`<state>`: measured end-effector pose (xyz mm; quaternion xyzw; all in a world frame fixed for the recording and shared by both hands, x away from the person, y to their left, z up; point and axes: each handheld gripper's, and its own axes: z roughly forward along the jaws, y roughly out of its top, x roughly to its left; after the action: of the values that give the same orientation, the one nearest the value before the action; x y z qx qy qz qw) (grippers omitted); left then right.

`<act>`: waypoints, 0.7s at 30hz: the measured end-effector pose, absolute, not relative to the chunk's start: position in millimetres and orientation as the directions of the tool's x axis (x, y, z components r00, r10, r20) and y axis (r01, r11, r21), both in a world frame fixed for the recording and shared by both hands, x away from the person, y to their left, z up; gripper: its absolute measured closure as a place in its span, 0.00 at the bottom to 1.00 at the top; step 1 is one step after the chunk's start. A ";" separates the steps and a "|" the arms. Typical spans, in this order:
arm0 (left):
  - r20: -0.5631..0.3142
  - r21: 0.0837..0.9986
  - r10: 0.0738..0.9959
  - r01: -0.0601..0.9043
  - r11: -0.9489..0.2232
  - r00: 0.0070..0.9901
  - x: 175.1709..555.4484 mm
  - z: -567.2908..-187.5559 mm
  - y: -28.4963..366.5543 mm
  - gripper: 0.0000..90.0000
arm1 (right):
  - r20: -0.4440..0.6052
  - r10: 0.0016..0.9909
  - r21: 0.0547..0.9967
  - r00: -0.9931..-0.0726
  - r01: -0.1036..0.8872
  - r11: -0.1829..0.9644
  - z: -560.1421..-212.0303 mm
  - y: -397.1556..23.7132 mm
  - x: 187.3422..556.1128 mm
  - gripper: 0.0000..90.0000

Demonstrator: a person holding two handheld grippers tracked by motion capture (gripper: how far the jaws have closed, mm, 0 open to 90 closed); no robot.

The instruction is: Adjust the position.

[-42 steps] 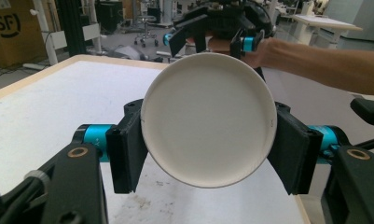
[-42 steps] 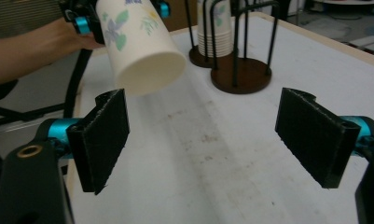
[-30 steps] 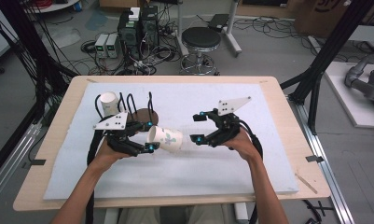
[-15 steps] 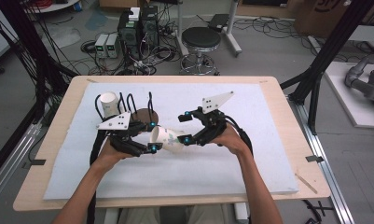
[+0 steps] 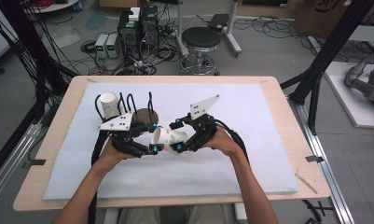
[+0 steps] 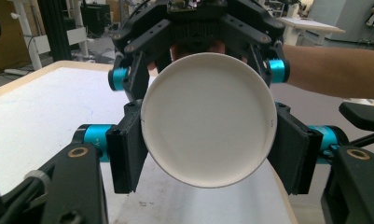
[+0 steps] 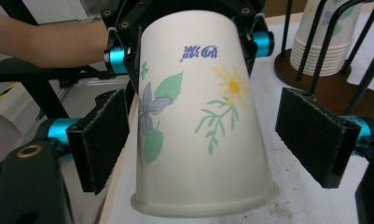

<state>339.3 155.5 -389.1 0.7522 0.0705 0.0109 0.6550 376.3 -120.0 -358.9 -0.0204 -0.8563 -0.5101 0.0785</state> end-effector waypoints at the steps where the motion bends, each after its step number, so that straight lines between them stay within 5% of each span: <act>1: -0.076 0.987 0.120 0.092 -0.132 0.990 339.3 -389.0 155.7 0.39 | 0.155 -0.048 0.868 -0.987 0.113 0.484 -359.7 -118.7 375.9 0.20; 21: -0.076 0.990 0.115 0.089 -0.114 0.990 339.1 -387.6 157.2 0.39 | 0.177 -0.072 0.847 -0.982 0.115 0.519 -369.7 -108.1 376.1 0.27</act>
<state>339.1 157.2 -387.6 0.7461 0.0683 0.0097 0.6623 376.1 -108.1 -369.7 -0.0124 -0.8662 -0.4903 0.0952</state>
